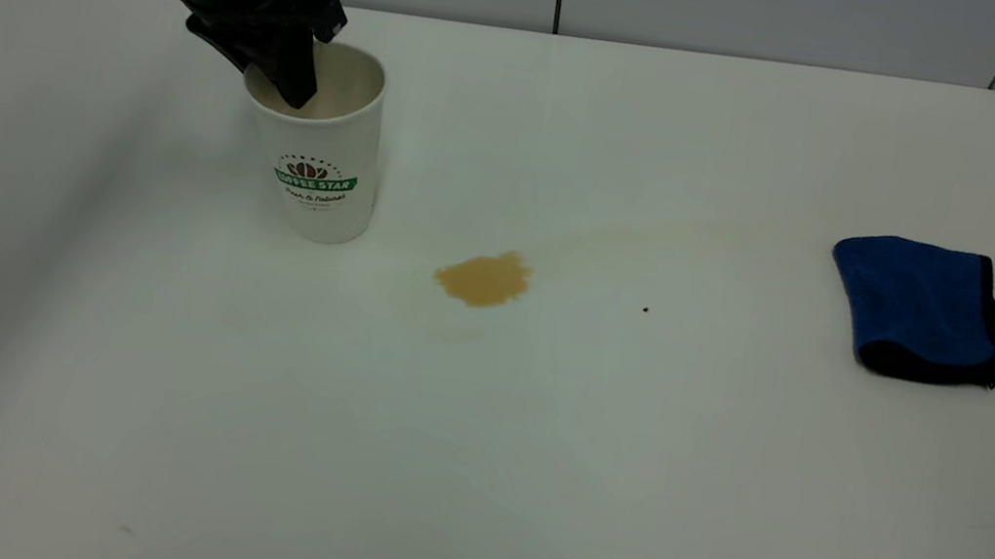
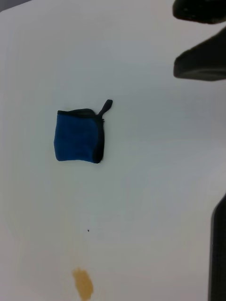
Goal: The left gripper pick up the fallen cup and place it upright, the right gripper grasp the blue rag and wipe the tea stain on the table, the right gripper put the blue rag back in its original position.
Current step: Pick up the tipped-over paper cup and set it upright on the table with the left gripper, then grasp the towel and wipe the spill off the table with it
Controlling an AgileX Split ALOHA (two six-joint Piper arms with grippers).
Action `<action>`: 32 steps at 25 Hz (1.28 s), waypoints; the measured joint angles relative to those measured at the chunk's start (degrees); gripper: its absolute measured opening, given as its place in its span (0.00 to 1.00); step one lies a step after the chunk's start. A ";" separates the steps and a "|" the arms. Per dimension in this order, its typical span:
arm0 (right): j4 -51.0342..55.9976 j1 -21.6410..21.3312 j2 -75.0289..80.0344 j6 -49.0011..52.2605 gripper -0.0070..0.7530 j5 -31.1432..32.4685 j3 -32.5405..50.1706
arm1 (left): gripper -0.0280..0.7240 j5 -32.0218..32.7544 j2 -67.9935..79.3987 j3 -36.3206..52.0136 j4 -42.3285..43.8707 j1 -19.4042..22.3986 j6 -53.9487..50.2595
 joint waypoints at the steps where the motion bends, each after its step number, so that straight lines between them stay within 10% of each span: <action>1: 0.00 0.00 0.00 0.00 0.32 0.00 0.00 | 0.59 0.00 -0.26 0.00 0.00 0.00 0.00; 4: 0.00 0.00 0.00 0.00 0.32 0.00 0.00 | 0.91 1.01 -2.62 0.00 0.00 0.00 0.00; 7: 0.00 0.00 0.00 0.00 0.32 0.00 0.00 | 0.99 4.42 -8.08 0.00 0.00 0.00 -0.82; 20: 0.00 0.00 0.00 0.00 0.32 0.00 0.00 | 0.81 32.13 -36.47 0.00 4.99 1.06 -6.34; 32: 0.00 0.00 0.00 0.00 0.32 0.00 0.00 | 0.79 32.73 -57.87 8.87 10.91 1.06 -18.40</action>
